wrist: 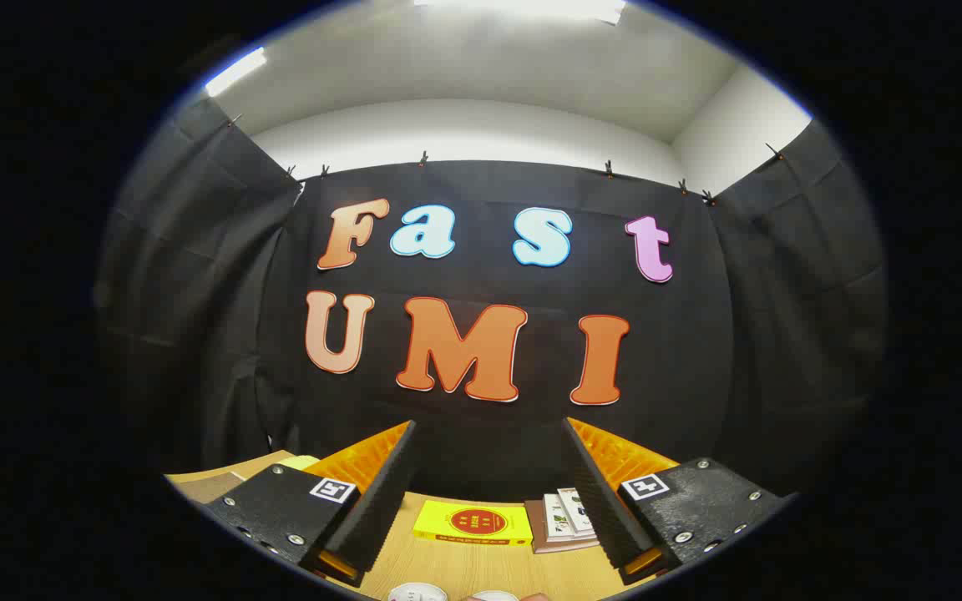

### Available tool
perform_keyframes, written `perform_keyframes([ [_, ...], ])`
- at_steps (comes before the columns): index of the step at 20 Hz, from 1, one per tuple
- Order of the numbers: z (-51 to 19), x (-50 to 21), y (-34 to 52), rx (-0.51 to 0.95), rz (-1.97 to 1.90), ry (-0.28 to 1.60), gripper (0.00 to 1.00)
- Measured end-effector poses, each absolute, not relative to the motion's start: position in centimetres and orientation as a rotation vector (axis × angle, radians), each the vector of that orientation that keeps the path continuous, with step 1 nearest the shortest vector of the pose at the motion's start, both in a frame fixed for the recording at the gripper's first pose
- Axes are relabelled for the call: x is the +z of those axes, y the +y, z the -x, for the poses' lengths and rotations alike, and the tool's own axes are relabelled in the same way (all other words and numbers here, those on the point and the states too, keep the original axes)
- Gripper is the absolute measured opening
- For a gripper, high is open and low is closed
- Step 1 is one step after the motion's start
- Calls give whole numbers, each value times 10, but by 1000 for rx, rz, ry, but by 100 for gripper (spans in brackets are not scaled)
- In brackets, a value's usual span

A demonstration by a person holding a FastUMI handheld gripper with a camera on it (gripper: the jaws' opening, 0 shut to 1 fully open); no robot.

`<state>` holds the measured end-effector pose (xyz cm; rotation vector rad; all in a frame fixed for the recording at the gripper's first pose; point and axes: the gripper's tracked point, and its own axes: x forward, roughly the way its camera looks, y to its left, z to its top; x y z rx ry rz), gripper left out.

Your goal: Open the storage box then place both shoes into the box .Put the left shoe in first, then the right shoe, with the right side of both shoes facing outward in a uniform manner.

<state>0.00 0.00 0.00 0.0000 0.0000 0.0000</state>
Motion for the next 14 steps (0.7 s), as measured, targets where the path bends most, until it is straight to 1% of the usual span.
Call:
perform_keyframes([
  [14,-37,-8,51,141,-45,39,100],
])
